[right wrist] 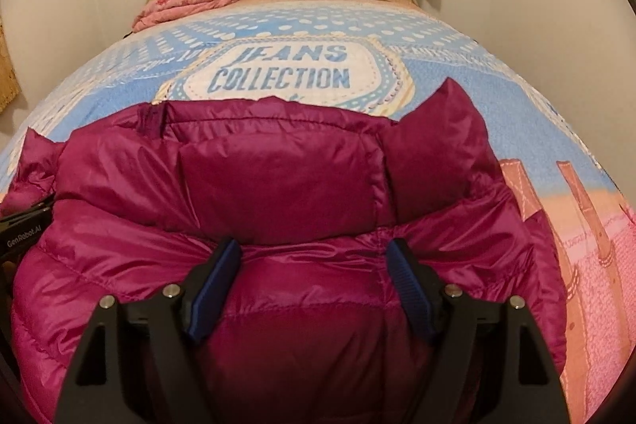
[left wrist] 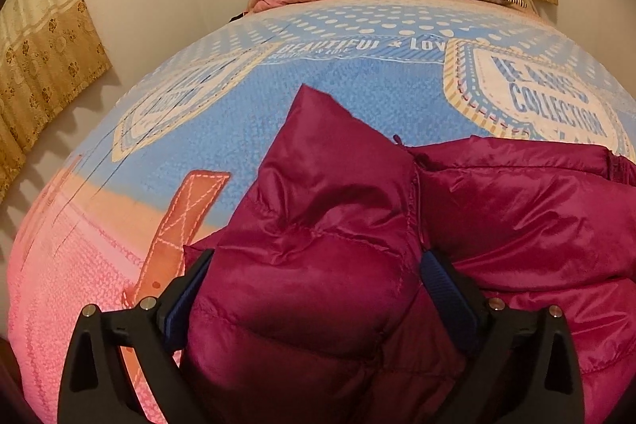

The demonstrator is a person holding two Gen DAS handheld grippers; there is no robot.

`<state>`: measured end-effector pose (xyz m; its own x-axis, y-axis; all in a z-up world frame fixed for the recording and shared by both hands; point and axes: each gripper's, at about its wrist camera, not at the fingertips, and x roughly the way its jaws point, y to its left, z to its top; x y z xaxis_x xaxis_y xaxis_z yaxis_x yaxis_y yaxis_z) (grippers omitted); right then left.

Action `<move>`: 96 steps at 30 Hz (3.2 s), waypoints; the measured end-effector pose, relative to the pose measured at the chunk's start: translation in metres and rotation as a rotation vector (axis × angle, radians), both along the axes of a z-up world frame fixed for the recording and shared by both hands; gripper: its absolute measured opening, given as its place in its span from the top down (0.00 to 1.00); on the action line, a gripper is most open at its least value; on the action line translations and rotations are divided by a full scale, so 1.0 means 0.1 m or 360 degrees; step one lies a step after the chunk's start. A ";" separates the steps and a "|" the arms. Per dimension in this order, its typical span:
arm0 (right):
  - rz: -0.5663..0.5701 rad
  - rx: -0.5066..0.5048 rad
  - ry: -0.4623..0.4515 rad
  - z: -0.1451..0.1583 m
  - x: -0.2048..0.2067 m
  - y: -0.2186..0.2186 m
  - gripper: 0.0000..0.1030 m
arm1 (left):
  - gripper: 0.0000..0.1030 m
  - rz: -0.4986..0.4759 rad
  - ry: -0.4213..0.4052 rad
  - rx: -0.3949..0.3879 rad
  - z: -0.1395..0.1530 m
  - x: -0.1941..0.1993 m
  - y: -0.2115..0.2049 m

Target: Fold large clothes

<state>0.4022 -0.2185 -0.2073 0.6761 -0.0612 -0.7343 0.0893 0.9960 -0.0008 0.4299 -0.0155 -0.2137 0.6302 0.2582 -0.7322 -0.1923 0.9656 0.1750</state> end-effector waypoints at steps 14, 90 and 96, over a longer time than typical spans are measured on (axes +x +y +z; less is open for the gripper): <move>-0.0009 -0.0057 0.0041 -0.04 0.05 0.05 0.23 | 0.01 0.0010 0.0015 0.0035 -0.02 0.02 -0.03; 0.0226 -0.0212 0.0018 -0.13 -1.14 1.05 0.00 | 0.94 -0.0262 -0.0284 -0.0634 0.70 -2.37 0.81; 0.0406 -0.0221 -0.0010 -0.12 -1.26 1.58 0.00 | 0.94 -0.0182 -0.0371 -0.0552 0.96 -2.64 1.11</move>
